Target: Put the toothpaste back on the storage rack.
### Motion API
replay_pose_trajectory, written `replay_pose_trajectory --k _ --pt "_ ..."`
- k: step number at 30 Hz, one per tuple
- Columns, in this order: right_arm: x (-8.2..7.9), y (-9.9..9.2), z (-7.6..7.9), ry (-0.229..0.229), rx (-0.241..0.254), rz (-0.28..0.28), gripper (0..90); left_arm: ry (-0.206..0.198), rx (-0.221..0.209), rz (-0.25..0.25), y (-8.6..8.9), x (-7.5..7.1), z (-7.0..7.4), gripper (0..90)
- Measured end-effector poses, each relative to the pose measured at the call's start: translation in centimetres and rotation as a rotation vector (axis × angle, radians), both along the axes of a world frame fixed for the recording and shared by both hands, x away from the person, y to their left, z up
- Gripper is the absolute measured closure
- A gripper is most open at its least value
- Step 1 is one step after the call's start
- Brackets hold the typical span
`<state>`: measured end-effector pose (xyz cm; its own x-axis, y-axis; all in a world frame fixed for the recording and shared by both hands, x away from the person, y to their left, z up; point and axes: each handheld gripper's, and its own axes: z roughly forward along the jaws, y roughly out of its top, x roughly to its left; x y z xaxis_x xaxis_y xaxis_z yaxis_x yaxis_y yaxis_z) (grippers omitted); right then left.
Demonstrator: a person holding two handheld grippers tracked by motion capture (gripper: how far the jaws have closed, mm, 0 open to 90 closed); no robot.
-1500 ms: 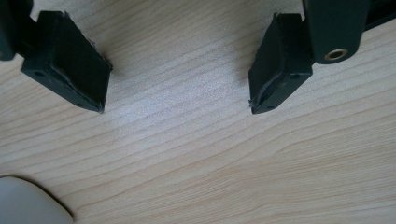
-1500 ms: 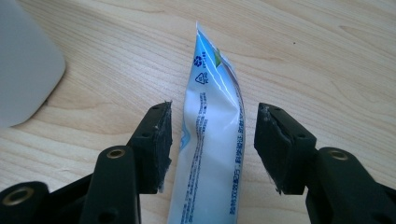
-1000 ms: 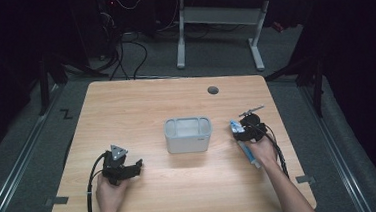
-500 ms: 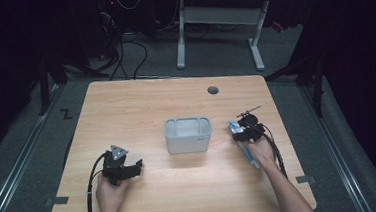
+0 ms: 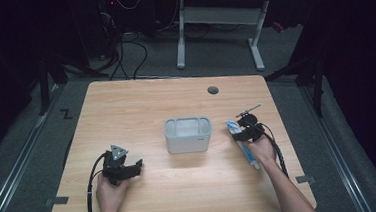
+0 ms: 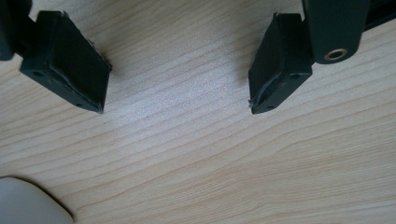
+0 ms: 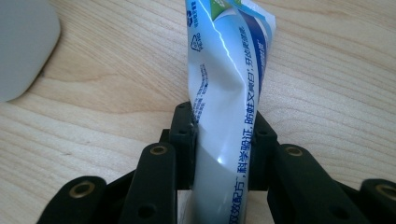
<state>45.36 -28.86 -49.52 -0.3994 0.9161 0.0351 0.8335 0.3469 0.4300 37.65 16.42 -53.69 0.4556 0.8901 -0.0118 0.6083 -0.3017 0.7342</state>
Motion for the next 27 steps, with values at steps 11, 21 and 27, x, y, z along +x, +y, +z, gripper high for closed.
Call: replay_pose_trajectory --k 11,21,27 --pt "-1.1 -0.7 1.4 -0.038 0.082 0.015 70.4 0.001 -0.003 0.001 0.0 0.0 0.0 21.2" --pt "-1.9 -1.3 2.8 -0.082 0.113 0.024 70.5 0.0 -0.003 0.0 0.0 0.0 0.0 21.1" --pt "-2.3 -1.4 3.4 -0.105 0.125 0.032 70.6 0.001 -0.004 0.001 0.0 0.0 0.0 21.1"
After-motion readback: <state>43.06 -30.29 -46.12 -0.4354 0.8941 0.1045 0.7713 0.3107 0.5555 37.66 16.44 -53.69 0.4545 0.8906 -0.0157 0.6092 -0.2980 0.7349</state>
